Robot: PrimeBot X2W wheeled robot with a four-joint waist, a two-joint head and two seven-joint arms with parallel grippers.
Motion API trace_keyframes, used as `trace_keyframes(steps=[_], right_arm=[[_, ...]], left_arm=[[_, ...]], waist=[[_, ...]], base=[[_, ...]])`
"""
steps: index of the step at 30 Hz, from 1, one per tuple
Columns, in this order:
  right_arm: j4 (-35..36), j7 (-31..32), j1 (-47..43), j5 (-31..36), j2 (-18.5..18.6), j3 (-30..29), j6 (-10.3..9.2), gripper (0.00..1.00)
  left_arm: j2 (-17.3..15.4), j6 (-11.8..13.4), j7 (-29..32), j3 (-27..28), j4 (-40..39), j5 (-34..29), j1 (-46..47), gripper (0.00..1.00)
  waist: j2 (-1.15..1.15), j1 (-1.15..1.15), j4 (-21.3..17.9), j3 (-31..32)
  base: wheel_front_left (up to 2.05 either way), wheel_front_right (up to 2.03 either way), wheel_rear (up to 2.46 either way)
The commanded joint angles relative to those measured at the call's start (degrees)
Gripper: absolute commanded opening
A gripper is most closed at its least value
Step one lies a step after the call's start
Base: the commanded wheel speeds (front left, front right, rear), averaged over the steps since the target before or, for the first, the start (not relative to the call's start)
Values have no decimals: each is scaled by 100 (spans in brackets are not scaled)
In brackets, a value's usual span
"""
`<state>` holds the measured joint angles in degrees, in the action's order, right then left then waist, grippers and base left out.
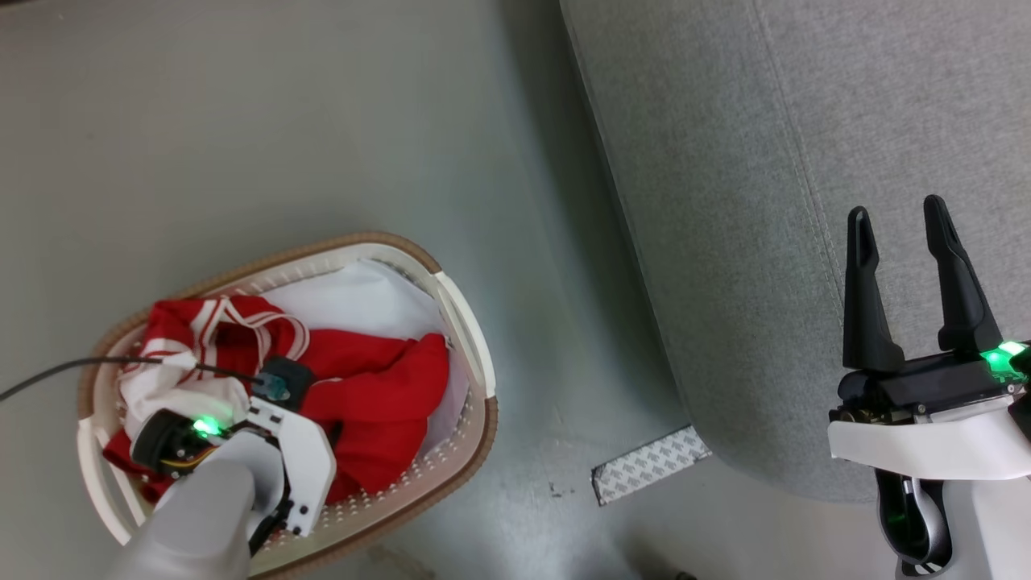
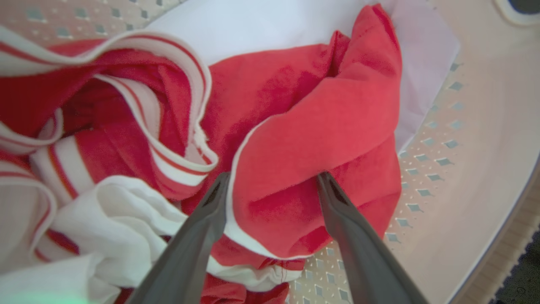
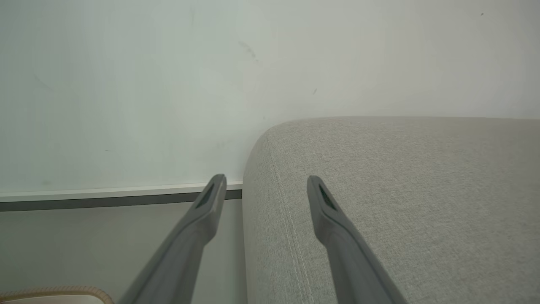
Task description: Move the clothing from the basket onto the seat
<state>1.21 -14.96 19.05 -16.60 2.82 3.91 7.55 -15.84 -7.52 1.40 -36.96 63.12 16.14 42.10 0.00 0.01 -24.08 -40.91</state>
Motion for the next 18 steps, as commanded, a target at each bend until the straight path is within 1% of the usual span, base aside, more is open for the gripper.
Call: trace_keyframes(steps=[1, 3, 6, 7, 8, 10, 12, 18], right_arm=[[31, -16, 86, -54, -2, 25, -12, 100], [85, -16, 97, -231, 0, 41, -12, 100], [164, -15, 81, -306, -1, 66, -12, 100], [176, -16, 67, -310, 0, 72, -12, 100], [173, -16, 50, -297, 0, 64, -12, 100], [126, -16, -7, -239, 1, 37, -12, 100], [48, -16, -51, -178, 0, 8, -12, 100], [-187, -15, -218, -131, 2, 3, -12, 100]], left_arm=[[-78, 9, 11, -39, -3, 70, 73, 100], [-131, 10, 92, -192, -12, 204, 97, 100], [-142, 9, 184, -419, -93, 476, 94, 100], [-150, 9, 192, -502, -135, 559, 92, 43], [-169, 9, 142, -562, -181, 630, 114, 0], [-142, 9, 125, -770, -289, 818, 65, 0], [-169, 9, -66, -881, -387, 946, 83, 0], [80, 8, -713, -977, -489, 1405, -226, 0]], waist=[[0, -1, -35, -93], [0, -1, -56, -185], [0, -1, -77, -262], [0, -1, -76, -267], [0, -1, -60, -256], [0, -1, -5, -185], [0, -1, 80, -35], [0, -1, 339, 841]], base=[[0, 0, 0], [0, 0, 0], [0, 0, 0], [0, 0, 0], [0, 0, 0], [0, 0, 0], [0, 0, 0], [0, 0, 0]])
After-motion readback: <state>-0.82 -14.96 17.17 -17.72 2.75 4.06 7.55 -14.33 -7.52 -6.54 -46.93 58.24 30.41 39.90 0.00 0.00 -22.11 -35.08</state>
